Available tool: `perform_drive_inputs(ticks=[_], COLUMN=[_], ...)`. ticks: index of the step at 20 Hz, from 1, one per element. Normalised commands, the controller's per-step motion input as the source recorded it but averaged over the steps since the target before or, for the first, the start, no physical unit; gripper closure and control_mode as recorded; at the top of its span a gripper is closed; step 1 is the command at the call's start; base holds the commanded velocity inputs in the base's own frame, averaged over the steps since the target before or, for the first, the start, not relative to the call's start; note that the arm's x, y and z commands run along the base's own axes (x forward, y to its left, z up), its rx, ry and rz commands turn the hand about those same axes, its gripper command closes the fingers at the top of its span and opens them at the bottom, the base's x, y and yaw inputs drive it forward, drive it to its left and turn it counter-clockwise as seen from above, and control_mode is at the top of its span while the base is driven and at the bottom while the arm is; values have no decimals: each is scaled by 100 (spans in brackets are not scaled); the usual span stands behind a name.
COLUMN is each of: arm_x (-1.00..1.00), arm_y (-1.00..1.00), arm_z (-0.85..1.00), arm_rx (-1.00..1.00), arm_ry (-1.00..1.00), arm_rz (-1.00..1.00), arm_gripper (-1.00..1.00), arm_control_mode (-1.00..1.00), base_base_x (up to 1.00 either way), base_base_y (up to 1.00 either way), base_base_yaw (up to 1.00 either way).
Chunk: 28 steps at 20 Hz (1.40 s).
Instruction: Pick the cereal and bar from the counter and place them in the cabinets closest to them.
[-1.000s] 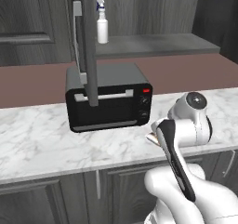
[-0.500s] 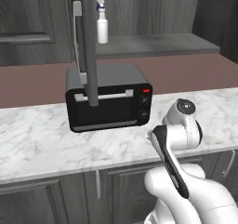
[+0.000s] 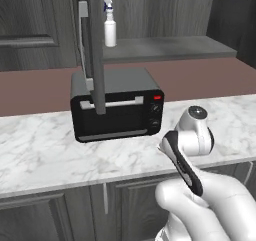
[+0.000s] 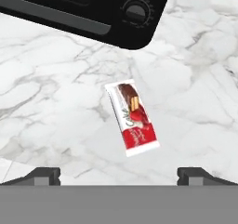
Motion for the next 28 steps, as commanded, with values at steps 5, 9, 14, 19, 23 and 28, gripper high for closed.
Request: perform_drive_inputs(ticks=[5, 9, 14, 19, 23, 28], arm_x=[3, 17, 31, 41, 45, 42], arm_y=[2, 8, 9, 0, 0, -2], arm_z=[-10, -34, -44, -38, -37, -40], arm_rx=[0, -1, -2, 0, 0, 0], arm_ry=[4, 4, 9, 4, 2, 0], arm_rz=[0, 0, 0, 0, 0, 1], arm_gripper=[-100, -100, -100, -100, -100, -100], arm_control_mode=[-100, -100, -100, -100, -100, -100], base_base_x=[0, 0, 0, 0, 0, 0], base_base_y=[0, 0, 0, 0, 0, 0], base_base_yaw=[0, 0, 0, 0, 0, 0])
